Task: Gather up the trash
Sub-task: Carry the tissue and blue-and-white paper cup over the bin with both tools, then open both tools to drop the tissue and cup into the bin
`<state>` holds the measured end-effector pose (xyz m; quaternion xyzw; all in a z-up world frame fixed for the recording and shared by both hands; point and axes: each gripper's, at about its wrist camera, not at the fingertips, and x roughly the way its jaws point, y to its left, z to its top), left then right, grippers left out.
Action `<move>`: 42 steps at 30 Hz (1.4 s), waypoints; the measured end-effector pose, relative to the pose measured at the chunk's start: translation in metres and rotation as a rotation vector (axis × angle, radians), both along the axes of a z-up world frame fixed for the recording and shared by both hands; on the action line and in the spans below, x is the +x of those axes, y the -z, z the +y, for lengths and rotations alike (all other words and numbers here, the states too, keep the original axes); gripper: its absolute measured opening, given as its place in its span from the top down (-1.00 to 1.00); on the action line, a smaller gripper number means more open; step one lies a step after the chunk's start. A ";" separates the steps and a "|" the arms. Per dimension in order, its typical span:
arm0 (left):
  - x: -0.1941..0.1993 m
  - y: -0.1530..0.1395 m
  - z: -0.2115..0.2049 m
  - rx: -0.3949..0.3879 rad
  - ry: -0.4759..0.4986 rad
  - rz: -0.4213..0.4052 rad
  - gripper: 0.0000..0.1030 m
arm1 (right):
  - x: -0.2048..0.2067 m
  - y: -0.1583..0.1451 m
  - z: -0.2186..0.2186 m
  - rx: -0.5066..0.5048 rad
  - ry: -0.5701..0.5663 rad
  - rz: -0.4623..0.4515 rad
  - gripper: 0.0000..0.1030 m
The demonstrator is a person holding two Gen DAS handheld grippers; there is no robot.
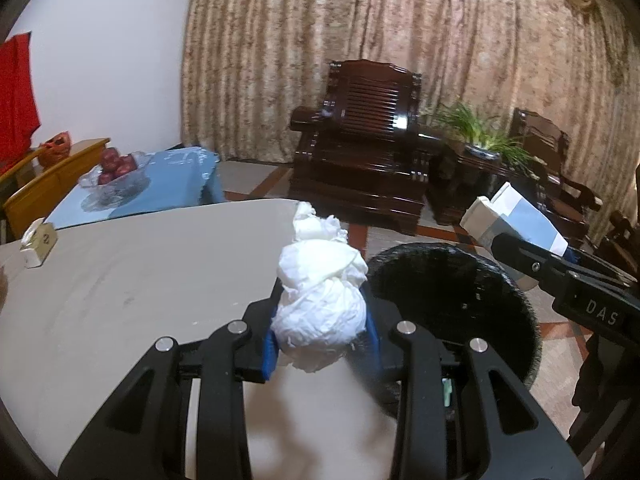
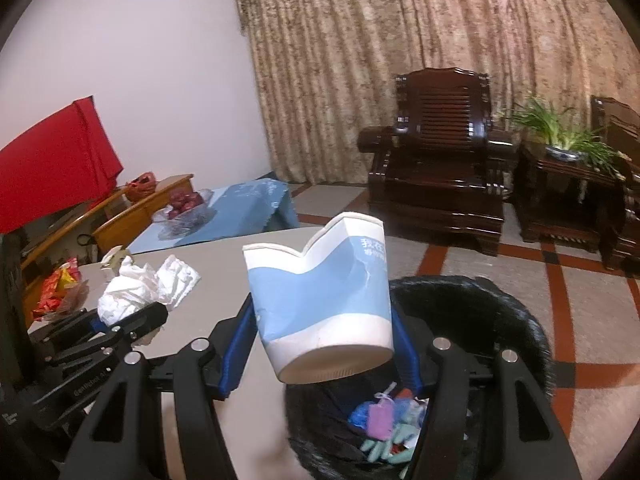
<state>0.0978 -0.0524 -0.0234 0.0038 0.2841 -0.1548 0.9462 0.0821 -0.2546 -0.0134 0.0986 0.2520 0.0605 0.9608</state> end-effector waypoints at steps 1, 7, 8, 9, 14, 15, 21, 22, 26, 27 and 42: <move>0.000 0.001 -0.006 -0.001 0.012 0.001 0.37 | -0.003 0.001 -0.004 -0.002 0.011 0.002 -0.17; 0.004 0.010 -0.041 -0.006 0.089 0.011 0.37 | -0.014 0.007 -0.034 -0.011 0.083 0.017 -0.17; 0.004 0.012 -0.047 -0.006 0.103 0.012 0.37 | -0.015 0.008 -0.039 -0.013 0.093 0.019 -0.17; 0.005 0.013 -0.052 -0.006 0.113 0.014 0.37 | -0.016 0.010 -0.043 -0.017 0.103 0.021 -0.17; 0.011 0.023 -0.080 0.000 0.165 0.021 0.37 | -0.021 0.021 -0.067 -0.024 0.152 0.039 -0.17; 0.012 0.026 -0.086 0.000 0.172 0.024 0.37 | -0.022 0.023 -0.070 -0.025 0.158 0.041 -0.17; 0.022 0.039 -0.110 0.009 0.193 0.046 0.37 | -0.019 0.037 -0.090 -0.033 0.192 0.069 -0.17; 0.024 0.042 -0.114 0.015 0.193 0.048 0.37 | -0.018 0.040 -0.094 -0.032 0.199 0.073 -0.17; 0.033 0.052 -0.130 0.023 0.192 0.071 0.36 | -0.012 0.046 -0.105 -0.033 0.213 0.087 -0.17; 0.036 0.056 -0.134 0.023 0.192 0.081 0.36 | -0.011 0.047 -0.107 -0.034 0.214 0.090 -0.17; 0.071 0.081 -0.156 0.017 0.224 0.162 0.01 | 0.019 0.082 -0.121 -0.057 0.221 0.160 -0.48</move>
